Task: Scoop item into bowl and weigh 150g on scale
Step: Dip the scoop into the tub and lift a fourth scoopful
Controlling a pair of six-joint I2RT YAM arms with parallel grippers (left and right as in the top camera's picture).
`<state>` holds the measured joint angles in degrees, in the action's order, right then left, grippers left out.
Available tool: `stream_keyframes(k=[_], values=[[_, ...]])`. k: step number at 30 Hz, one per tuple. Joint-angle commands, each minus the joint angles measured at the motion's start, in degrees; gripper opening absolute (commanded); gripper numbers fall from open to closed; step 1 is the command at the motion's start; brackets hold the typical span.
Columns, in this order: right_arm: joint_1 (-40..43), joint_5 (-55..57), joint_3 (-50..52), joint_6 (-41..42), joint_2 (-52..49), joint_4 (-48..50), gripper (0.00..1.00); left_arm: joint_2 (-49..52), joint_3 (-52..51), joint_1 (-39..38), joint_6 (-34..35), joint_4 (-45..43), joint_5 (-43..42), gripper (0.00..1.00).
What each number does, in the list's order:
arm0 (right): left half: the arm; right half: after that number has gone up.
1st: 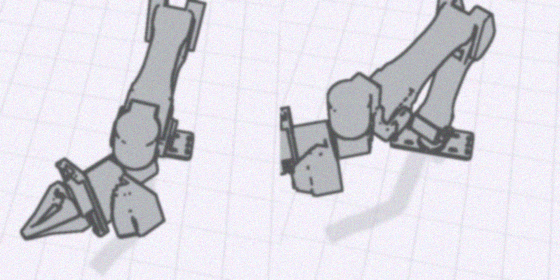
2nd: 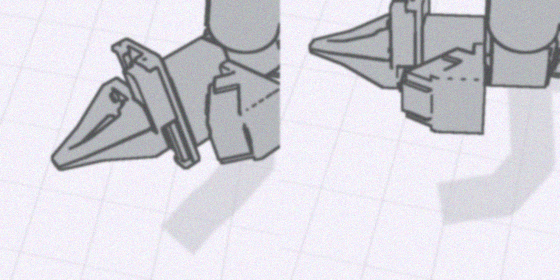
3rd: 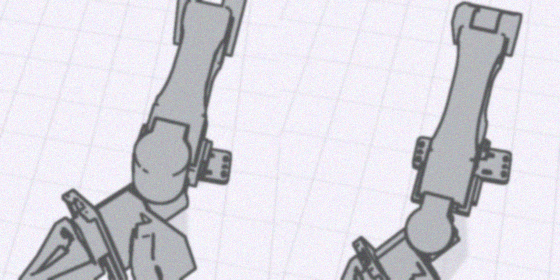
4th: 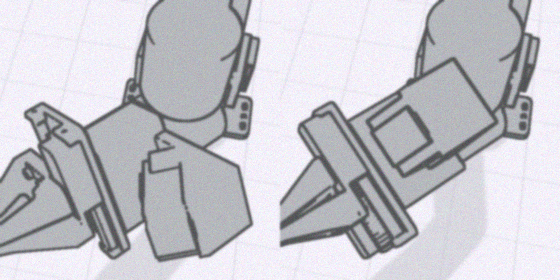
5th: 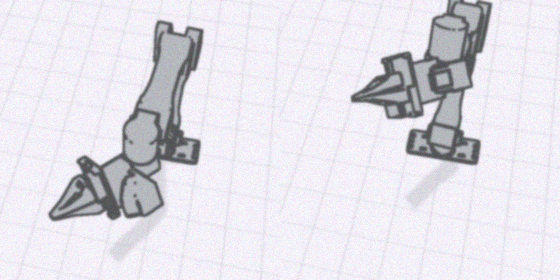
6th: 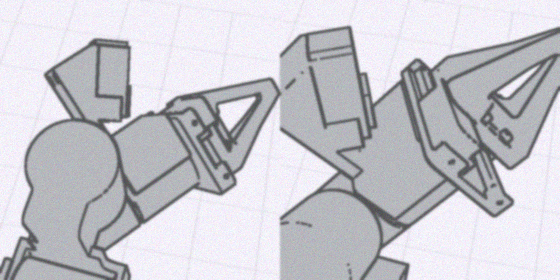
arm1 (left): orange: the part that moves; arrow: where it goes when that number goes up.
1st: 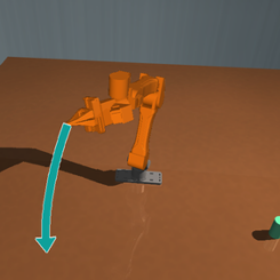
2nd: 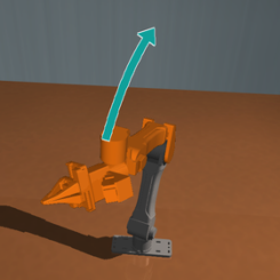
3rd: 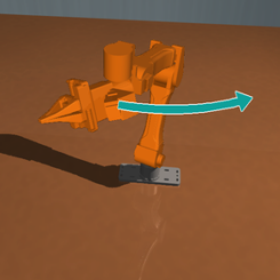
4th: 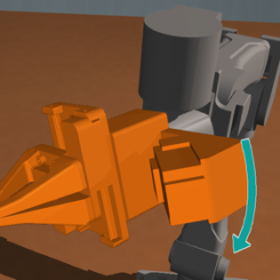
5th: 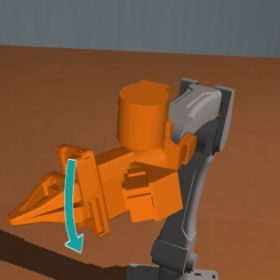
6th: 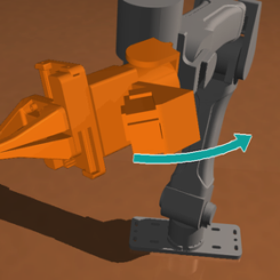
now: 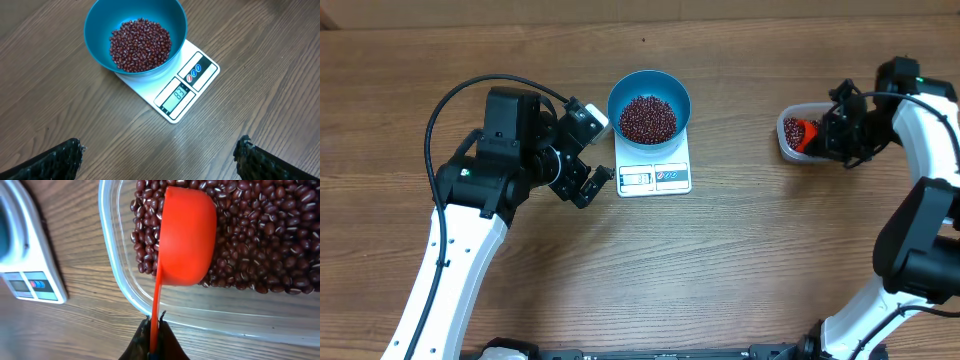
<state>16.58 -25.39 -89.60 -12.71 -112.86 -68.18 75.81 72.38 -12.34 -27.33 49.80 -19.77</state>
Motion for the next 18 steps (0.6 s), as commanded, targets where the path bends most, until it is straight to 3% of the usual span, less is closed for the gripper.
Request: stream_keyframes(k=[1, 15, 18], values=[[1.90, -7.52, 0.42, -0.92, -1.38, -0.04, 0.04, -0.92, 0.87, 0.31, 0.59, 0.11, -0.81, 1.00], [11.15, -16.57, 0.42, -1.57, -1.62, -1.42, 0.04, -0.92, 0.87, 0.31, 0.59, 0.11, -0.81, 0.99], [12.74, -20.28, 0.42, -5.38, -1.62, -2.89, 0.04, -0.92, 0.87, 0.31, 0.59, 0.11, -0.81, 1.00]])
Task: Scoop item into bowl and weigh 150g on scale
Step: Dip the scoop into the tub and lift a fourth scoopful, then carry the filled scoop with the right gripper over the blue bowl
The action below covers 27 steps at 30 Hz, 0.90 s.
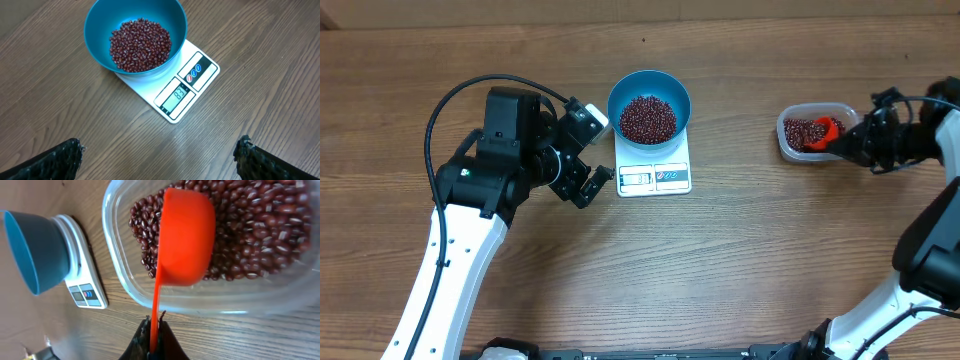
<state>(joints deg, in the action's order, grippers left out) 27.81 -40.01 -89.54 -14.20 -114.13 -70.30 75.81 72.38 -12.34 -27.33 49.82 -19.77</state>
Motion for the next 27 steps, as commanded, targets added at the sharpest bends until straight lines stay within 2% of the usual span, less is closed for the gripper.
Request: stream_keyframes(k=[1, 8, 12, 17, 21, 27], values=[[2.03, -7.21, 0.35, -5.20, -0.35, -1.51, 0.04, -0.92, 0.87, 0.31, 0.59, 0.09, -0.81, 1.00], [5.44, -12.31, 0.35, -8.09, -0.35, -4.63, 0.04, -0.92, 0.87, 0.31, 0.59, 0.09, -0.79, 1.00], [6.95, -19.28, 0.33, -13.68, -0.33, -8.41, 0.04, -0.92, 0.87, 0.31, 0.59, 0.09, -0.81, 0.99], [6.93, -20.57, 0.33, -14.73, -0.33, -10.47, 0.04, -0.92, 0.87, 0.31, 0.59, 0.09, -0.79, 1.00], [5.62, -25.33, 0.33, -17.64, -0.33, -12.57, 0.04, -0.92, 0.87, 0.31, 0.59, 0.09, -0.81, 0.99], [1.46, -27.87, 0.31, -17.57, -0.33, -12.76, 0.04, -0.92, 0.87, 0.31, 0.59, 0.09, -0.81, 1.00]])
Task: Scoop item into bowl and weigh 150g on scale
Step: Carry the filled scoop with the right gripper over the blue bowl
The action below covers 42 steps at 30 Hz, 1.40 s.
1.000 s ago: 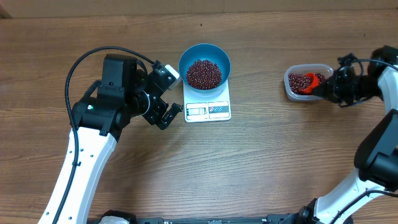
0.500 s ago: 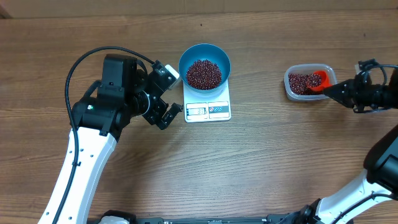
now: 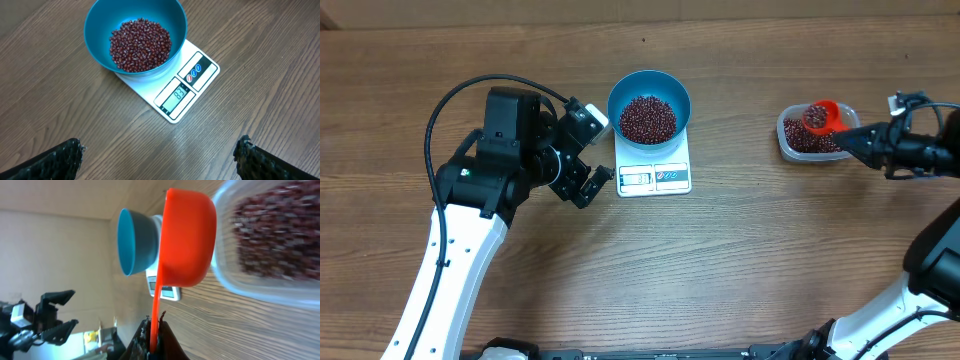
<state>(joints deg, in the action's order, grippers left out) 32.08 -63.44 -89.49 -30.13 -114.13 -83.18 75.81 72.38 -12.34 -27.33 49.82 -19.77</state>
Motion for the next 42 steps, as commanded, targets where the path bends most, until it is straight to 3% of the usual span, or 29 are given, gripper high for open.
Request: stream_keyframes(k=[1, 14, 22, 37, 42], values=[[-3.65, -4.81, 0.26, -1.64, -0.33, 0.13, 0.04, -0.92, 0.87, 0.31, 0.57, 0.09, -0.81, 1.00], [-14.99, -7.28, -1.62, 0.61, -0.33, 0.33, 0.04, -0.92, 0.87, 0.31, 0.57, 0.09, -0.81, 1.00], [-22.97, -6.43, -7.08, 9.66, -0.33, 4.74, 0.04, -0.92, 0.87, 0.31, 0.59, 0.09, -0.81, 1.00], [-38.42, 5.03, -11.89, 26.08, -0.33, 20.61, 0.04, -0.92, 0.87, 0.31, 0.59, 0.09, -0.81, 1.00], [-42.91, 16.39, -11.91, 29.40, -0.33, 24.61, 0.04, -0.92, 0.87, 0.31, 0.59, 0.09, -0.81, 0.99]])
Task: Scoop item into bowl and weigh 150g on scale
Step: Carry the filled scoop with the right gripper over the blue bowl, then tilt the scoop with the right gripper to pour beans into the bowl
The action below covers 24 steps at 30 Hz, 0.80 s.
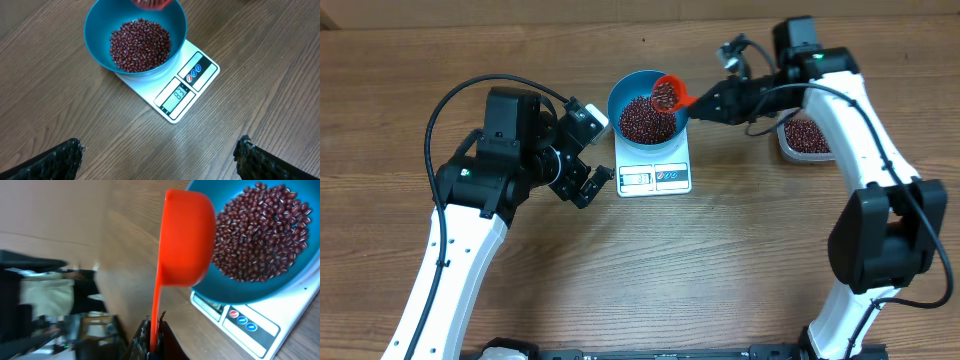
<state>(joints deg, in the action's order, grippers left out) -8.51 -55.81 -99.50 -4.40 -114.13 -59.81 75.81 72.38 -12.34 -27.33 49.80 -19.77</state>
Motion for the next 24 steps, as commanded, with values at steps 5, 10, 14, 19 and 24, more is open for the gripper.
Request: stream_keyframes(k=[5, 10, 14, 19, 24], values=[[-6.51, 21.16, -2.93, 4.87, -0.33, 2.05, 0.04, -0.92, 0.87, 0.31, 0.57, 0.11, -0.81, 0.99], [-10.16, 31.10, -6.21, 4.74, -0.33, 2.14, 0.04, -0.92, 0.87, 0.31, 0.59, 0.11, -0.81, 1.00], [-12.20, 37.40, -8.79, 4.35, -0.33, 1.99, 0.04, -0.92, 0.87, 0.31, 0.57, 0.11, -0.81, 0.99], [-15.43, 46.31, -12.46, 0.55, -0.33, -0.39, 0.04, -0.92, 0.87, 0.31, 0.59, 0.11, -0.81, 1.00], [-19.28, 58.53, -15.28, -2.12, -0.33, -3.85, 0.04, -0.92, 0.87, 0.31, 0.59, 0.11, -0.81, 1.00]])
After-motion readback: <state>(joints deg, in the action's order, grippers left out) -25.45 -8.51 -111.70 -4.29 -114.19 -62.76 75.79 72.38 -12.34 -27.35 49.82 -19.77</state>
